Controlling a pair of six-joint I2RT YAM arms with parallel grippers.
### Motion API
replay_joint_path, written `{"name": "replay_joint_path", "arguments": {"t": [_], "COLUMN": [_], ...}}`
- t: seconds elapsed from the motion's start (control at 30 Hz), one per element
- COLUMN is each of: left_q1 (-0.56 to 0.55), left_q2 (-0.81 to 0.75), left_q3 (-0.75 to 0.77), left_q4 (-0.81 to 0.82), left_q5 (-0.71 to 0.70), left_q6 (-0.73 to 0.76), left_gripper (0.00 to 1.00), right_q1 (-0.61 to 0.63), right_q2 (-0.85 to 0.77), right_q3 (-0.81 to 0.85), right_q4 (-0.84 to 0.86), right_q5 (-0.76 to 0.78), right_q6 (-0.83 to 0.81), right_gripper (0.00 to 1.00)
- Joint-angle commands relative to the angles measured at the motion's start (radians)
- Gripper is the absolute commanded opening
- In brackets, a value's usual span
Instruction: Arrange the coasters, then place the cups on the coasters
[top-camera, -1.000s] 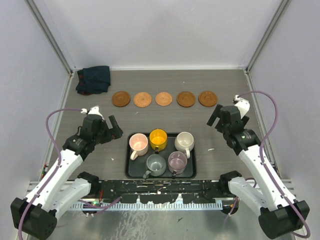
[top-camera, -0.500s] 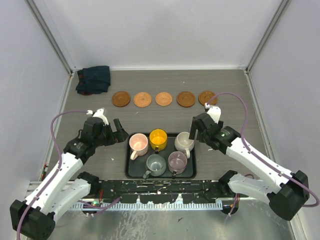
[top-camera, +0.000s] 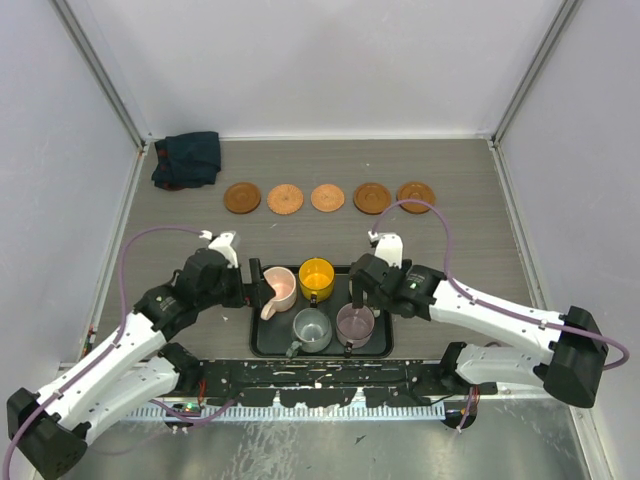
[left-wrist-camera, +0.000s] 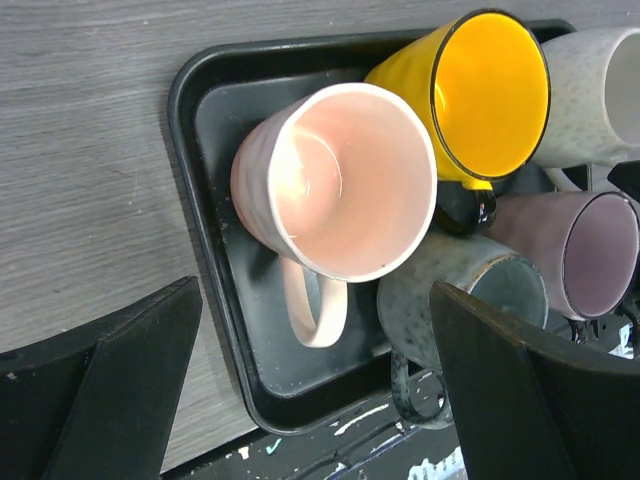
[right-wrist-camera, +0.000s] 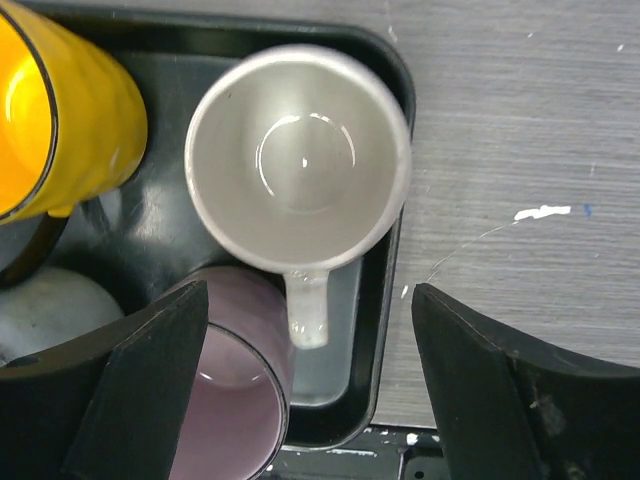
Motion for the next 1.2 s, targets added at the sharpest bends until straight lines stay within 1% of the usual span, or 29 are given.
{"name": "replay_joint_path", "arguments": {"t": [0.0, 0.2, 0.3, 0.47, 0.6, 0.73, 0.87, 1.17], "left_q1": [-0.026, -0.027, -0.028, -0.027, -0.027, -0.028, -0.028, -0.028], "left_q2": [-0.013, 0.001, 0.012, 0.019, 0.049, 0.076, 0.085, 0.056], "left_q3": [0.004, 0.003, 0.000, -0.012, 0.011, 0.027, 0.023, 0.009], "left_q4": [0.010, 0.049, 0.069, 0.112, 0.097, 0.083, 0.092, 0.081], "left_q5": [-0.057, -0.066, -0.064, -0.064, -0.058, -0.047, -0.045, -0.078], "left_q6": [-0.018, -0.011, -0.002, 0.008, 0.035, 0.059, 0.059, 0.057], "left_gripper": [0.98, 0.98, 0.98, 0.98, 0.98, 0.98, 0.98, 0.98], "right_q1": [0.054, 0.074, 0.075, 0.073, 0.074, 0.074, 0.074, 0.075], "right_q2": [0.015, 0.011, 0.006, 0.051, 0.081, 0.064, 0.065, 0.137], "right_q3": [0.034, -0.010, -0.025, 0.003, -0.003, -0.047, -0.067, -0.050], "right_q4": [-0.025, -0.037, -0.010, -0.005, -0.022, -0.009, -0.005, -0.003], "right_q5": [0.043, 0.065, 0.085, 0.103, 0.106, 0.091, 0.074, 0.057], "right_q6": [0.084, 0.142, 0.161, 0.193, 0.251, 0.293, 0.300, 0.292], "right_gripper": [0.87, 0.86, 0.85, 0.80, 0.79, 0.77, 0.74, 0.71]}}
